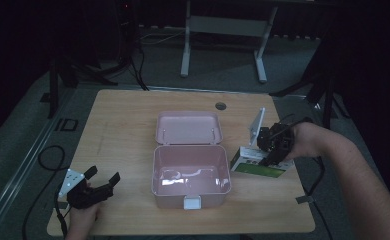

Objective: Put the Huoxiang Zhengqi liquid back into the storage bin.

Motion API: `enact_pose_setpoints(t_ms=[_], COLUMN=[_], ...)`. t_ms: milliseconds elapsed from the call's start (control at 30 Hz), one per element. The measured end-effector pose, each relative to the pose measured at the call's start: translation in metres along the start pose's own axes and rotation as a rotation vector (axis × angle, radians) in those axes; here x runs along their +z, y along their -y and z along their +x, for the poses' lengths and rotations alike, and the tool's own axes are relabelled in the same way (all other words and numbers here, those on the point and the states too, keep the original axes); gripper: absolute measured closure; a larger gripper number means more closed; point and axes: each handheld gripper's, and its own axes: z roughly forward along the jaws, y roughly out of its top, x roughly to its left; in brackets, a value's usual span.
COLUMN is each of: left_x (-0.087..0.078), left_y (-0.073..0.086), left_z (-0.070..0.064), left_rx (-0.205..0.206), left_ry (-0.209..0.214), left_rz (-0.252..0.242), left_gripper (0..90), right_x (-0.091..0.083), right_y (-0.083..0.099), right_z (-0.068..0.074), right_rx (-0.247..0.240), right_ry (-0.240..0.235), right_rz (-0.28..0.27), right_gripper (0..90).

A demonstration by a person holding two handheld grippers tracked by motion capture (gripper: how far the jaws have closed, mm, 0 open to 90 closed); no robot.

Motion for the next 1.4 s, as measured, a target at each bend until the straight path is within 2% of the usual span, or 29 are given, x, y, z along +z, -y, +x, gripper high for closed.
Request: enact_pose_setpoints(t_ms=[133, 467, 600, 833, 1233, 1400], left_x=[0.000, 0.000, 0.000, 0.000, 0.000, 0.000], left_y=[0.000, 0.000, 0.000, 0.000, 0.000, 0.000], left_z=[0.000, 0.000, 0.000, 0.000, 0.000, 0.000], left_rx=[-0.001, 0.000, 0.000, -0.001, 0.000, 0.002], left_ry=[0.002, 0.003, 0.004, 0.003, 0.005, 0.006], left_rz=[0.000, -0.001, 0.001, 0.001, 0.002, 0.002], left_gripper=[5.0, 5.0, 5.0, 5.0, 5.0, 5.0], right_x=[-0.007, -0.021, -0.022, -0.019, -0.022, -0.024], right_y=[-0.012, -0.039, -0.047, -0.063, -0.089, -0.103], right_z=[0.004, 0.012, 0.015, 0.019, 0.027, 0.033], right_rx=[-0.033, -0.055, -0.079, -0.109, -0.114, -0.137], right_ry=[0.012, 0.015, 0.036, 0.027, 0.024, 0.018], right_rz=[0.000, -0.012, -0.018, -0.005, 0.016, 0.007], right_gripper=[62.2, 62.1, 62.2, 62.2, 62.1, 62.1])
